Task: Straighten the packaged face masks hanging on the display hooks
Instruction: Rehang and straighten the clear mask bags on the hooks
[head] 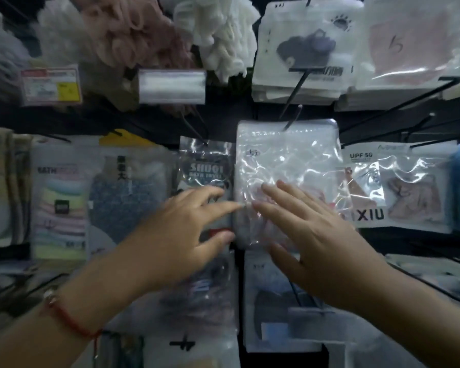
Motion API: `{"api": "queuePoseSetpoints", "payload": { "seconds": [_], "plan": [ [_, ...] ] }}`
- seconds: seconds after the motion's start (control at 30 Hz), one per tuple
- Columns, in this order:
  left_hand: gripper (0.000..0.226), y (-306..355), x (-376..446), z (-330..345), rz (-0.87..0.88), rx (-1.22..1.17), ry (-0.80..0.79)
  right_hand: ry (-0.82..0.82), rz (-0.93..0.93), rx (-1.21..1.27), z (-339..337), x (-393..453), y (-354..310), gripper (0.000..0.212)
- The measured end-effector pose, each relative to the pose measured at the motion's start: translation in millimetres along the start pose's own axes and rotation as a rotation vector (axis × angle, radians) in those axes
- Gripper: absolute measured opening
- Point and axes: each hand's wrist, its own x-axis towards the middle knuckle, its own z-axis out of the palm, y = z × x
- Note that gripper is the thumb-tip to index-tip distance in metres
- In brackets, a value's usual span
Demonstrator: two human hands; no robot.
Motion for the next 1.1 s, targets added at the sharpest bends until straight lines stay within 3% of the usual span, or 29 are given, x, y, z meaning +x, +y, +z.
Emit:
{"api": "queuePoseSetpoints", "payload": {
  "seconds": [0.13,0.23,0.3,0.5,0.63,0.73,0.9,1.1],
  "plan": [
    [0.053,-27.5,-52.0,17.1,-0.093,-0.163,-0.239,-0.114,-0.185,0.139,21.9,-2.7,-29.9,0.038],
    [0.050,-36.6,-71.1,25.7,-0.190,-0.332,-0.285,-0.251,-0.165,0.247,33.5,3.3,-42.1,0.044],
    [0.047,-40.6,-78.4,33.6,-0.249,-0.389,-0.230,-0.300,-0.129,0.301,43.4,5.8,-41.8,0.048],
    [0.009,-41.3,-95.4,53.5,-0.352,-0.503,0.058,-0.245,0.048,0.546,57.9,-1.7,-35.5,0.038],
    [0.012,-36.6,-101.5,62.5,-0.307,-0.442,0.147,-0.240,0.115,0.649,63.9,-8.5,-37.9,0.041],
    [0.014,-37.5,-103.4,65.0,-0.294,-0.408,0.162,-0.239,0.175,0.712,63.3,-10.0,-37.9,0.044],
    [0.020,-35.6,-104.8,62.2,-0.316,-0.430,0.112,-0.175,0.338,0.702,64.3,-12.8,-38.4,0.030],
    [0.038,-35.7,-105.1,59.5,-0.349,-0.489,0.049,-0.151,0.363,0.653,68.7,-15.3,-40.8,0.027]
  ]
}}
